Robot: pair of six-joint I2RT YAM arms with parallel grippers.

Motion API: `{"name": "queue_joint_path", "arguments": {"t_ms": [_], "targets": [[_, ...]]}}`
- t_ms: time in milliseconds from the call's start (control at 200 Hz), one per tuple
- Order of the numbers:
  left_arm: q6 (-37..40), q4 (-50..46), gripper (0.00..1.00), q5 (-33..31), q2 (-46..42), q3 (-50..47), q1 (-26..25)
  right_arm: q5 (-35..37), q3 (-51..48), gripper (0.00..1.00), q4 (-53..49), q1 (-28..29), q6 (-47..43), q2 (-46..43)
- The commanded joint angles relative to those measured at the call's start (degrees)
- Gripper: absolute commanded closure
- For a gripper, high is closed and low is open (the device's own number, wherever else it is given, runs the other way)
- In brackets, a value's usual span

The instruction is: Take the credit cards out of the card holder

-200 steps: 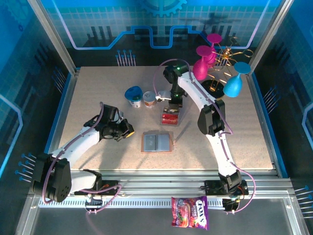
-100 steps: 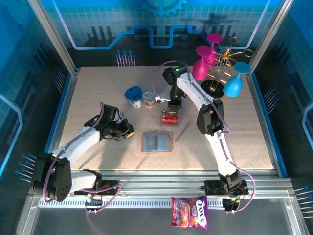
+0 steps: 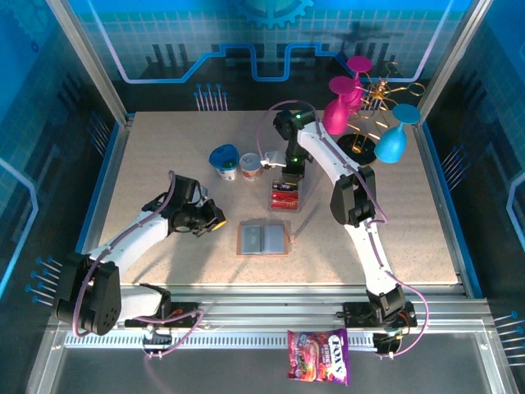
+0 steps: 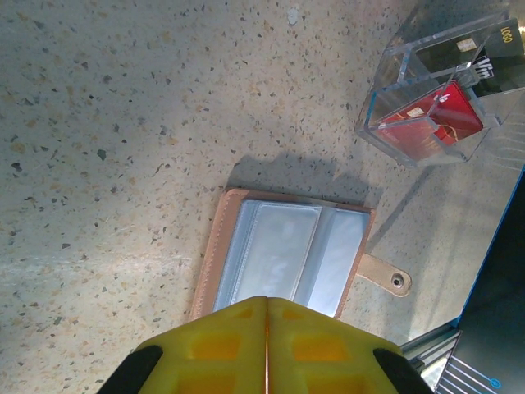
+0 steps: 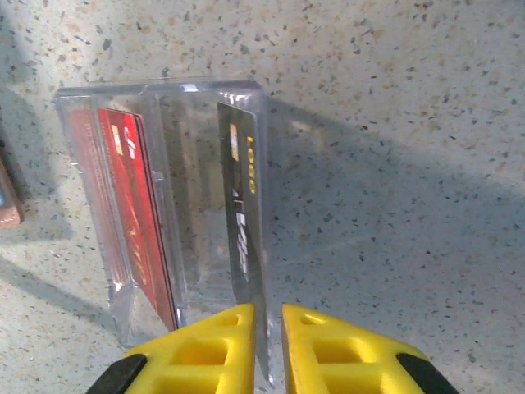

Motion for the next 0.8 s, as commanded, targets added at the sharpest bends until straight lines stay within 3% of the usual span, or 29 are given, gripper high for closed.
{"name": "queue_joint_path", "arguments": {"t_ms": [0, 400, 795], "targets": [[-0.57, 0.22, 0.91, 1.56, 0.72, 0.32, 0.60, 0.15, 0.20, 0.82, 0.18, -0.46, 0.99, -3.53], [-0.57, 0.66, 0.91, 1.91, 0.94, 0.24, 0.55, 2.89, -2.69, 0.81, 6.31, 0.19, 2.58, -3.92], [-0.57, 0.54, 0.91, 1.89, 0.72, -0.13, 0.55, 0.63, -5.65, 0.81, 7.57, 1.09, 3.12, -2.53]]}}
